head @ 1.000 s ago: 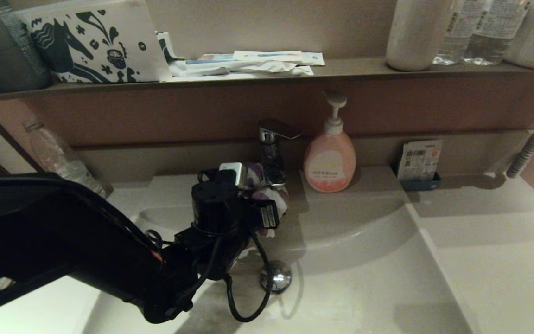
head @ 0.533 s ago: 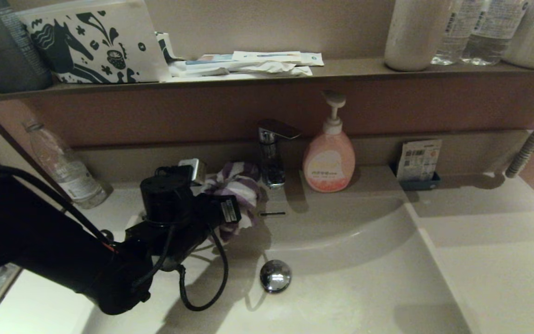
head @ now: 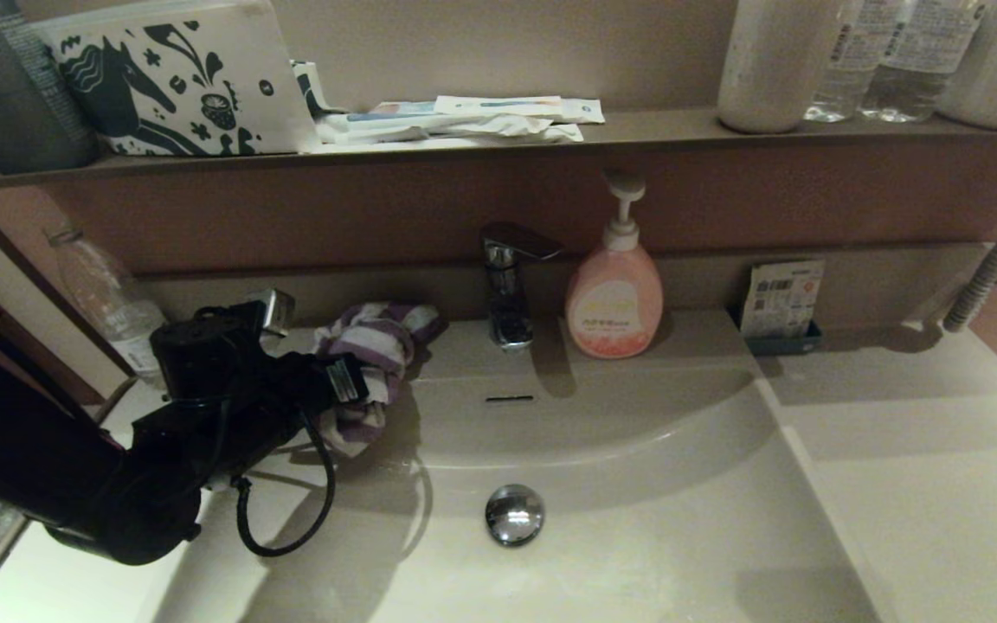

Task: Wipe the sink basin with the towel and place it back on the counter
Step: Wipe the sink

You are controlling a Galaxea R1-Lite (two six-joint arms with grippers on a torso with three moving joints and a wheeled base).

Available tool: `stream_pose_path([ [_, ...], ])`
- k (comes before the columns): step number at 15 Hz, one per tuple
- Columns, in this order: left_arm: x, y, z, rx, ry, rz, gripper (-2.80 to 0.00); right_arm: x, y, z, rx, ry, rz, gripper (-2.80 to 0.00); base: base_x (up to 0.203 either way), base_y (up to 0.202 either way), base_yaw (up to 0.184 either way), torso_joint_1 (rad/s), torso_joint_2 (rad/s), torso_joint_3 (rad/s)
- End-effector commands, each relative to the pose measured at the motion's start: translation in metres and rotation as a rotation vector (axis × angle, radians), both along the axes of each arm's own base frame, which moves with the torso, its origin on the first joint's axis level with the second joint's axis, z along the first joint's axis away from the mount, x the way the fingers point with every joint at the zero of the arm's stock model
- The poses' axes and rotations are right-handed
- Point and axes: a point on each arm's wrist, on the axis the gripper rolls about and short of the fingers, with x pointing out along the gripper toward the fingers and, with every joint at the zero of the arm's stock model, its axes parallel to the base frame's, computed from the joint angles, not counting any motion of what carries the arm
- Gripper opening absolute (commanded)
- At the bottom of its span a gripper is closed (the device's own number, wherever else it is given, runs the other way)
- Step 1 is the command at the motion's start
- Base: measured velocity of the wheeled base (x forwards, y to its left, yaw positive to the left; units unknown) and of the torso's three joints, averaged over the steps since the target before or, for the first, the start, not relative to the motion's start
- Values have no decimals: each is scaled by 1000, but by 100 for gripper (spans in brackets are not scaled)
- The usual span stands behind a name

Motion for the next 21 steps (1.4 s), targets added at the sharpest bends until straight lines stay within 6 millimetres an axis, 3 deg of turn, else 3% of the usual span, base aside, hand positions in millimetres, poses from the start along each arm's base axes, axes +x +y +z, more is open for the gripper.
stream_pose_path([
  [1,4,15,-2,-6,2,27,-280,0,0,0,0,1,0,-280,0,0,0,0,0,0],
  [6,6,57,-1,-25,1,64,-280,0,0,0,0,1,0,-280,0,0,0,0,0,0],
  [9,6,59,0,-25,-2,64,-280,0,0,0,0,1,0,-280,0,0,0,0,0,0],
  [12,3,41,1,-25,-2,22,-280,0,0,0,0,1,0,-280,0,0,0,0,0,0],
  [21,-9,-49,-5,-4,7,-77,-280,0,0,0,0,1,0,-280,0,0,0,0,0,0],
])
